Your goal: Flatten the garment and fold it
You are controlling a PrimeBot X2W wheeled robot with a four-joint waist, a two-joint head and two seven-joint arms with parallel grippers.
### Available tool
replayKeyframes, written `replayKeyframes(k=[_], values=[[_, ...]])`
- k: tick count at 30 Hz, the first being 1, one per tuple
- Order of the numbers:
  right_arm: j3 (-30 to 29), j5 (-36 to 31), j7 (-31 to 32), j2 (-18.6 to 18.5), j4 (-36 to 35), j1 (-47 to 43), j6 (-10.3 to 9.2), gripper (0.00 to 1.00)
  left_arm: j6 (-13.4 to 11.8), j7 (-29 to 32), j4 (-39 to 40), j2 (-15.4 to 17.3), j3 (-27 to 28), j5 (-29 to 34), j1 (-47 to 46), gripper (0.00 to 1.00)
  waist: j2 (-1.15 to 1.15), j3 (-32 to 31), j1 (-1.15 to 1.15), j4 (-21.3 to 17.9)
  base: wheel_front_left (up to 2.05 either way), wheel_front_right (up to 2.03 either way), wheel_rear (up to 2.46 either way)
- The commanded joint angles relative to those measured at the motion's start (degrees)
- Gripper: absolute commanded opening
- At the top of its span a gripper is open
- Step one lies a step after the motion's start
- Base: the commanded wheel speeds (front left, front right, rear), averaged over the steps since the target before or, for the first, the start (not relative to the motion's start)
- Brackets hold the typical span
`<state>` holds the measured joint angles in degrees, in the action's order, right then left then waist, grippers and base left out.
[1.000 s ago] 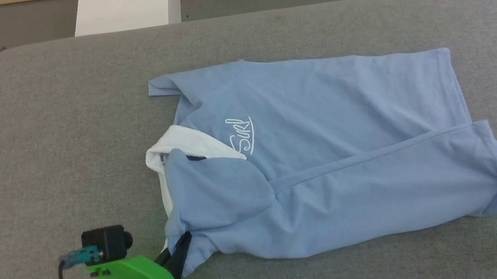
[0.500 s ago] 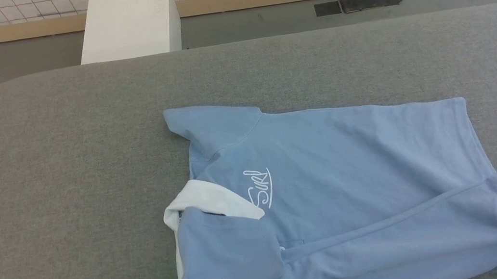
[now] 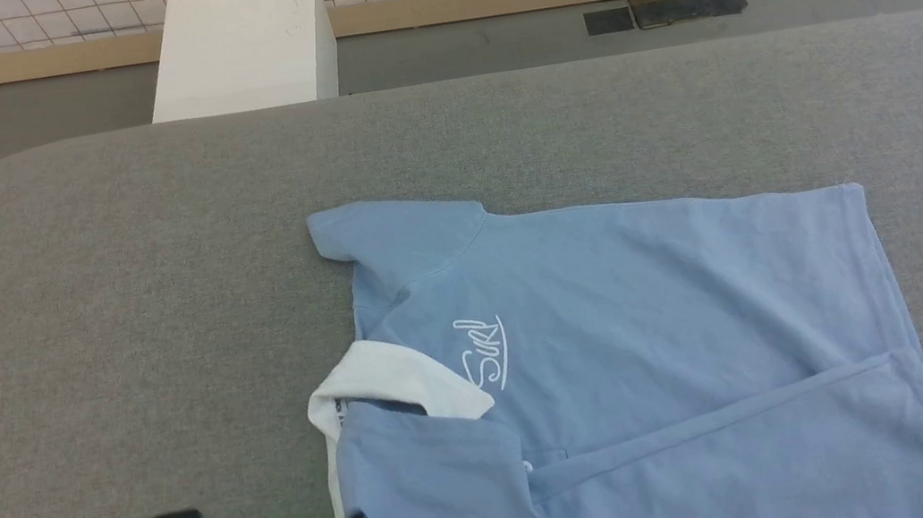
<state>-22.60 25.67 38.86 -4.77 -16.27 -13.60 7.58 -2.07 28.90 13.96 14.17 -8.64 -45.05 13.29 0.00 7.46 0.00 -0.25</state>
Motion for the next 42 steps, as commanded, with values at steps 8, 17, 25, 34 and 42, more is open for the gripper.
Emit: replayKeyframes(k=[8, 17, 25, 34, 42], values=[[-0.2, -9.0, -20.8, 1.0, -7.0, 7.2, -0.09, 1.0, -0.6, -24.7, 3.9, -2.5, 5.1, 13.3, -7.1, 1.0, 0.0, 1.0, 0.0, 0.8, 0.0, 0.0, 0.0], [6.5, -18.4, -35.5, 1.8, -2.8, 5.7, -0.09, 1.0, -2.6, -42.1, -5.0, -7.1, 1.6, 24.7, -7.4, 1.0, 0.0, 1.3, 0.0, 0.4, 0.0, 0.0, 0.0], [7.1, -16.1, -37.6, 1.9, 0.9, 5.8, -0.09, 1.0, -1.7, -40.2, -4.6, -5.4, 2.6, 24.6, -13.7, 1.0, 0.0, 4.6, 0.0, -0.4, 0.0, 0.0, 0.0], [7.7, -15.3, -39.3, 1.9, 1.3, 9.4, -0.09, 1.0, 3.1, -17.6, -3.8, 2.9, 2.6, 18.9, -33.6, 1.0, 0.0, 10.9, 0.0, -1.1, 0.0, 0.0, 0.0], [9.4, -14.7, -40.2, 1.9, 3.3, 11.9, -0.09, 1.0, 5.0, 4.5, -14.6, 6.0, 0.5, 10.3, -49.8, 1.0, 0.0, 15.5, 0.0, -3.1, 0.0, 0.0, 0.0]])
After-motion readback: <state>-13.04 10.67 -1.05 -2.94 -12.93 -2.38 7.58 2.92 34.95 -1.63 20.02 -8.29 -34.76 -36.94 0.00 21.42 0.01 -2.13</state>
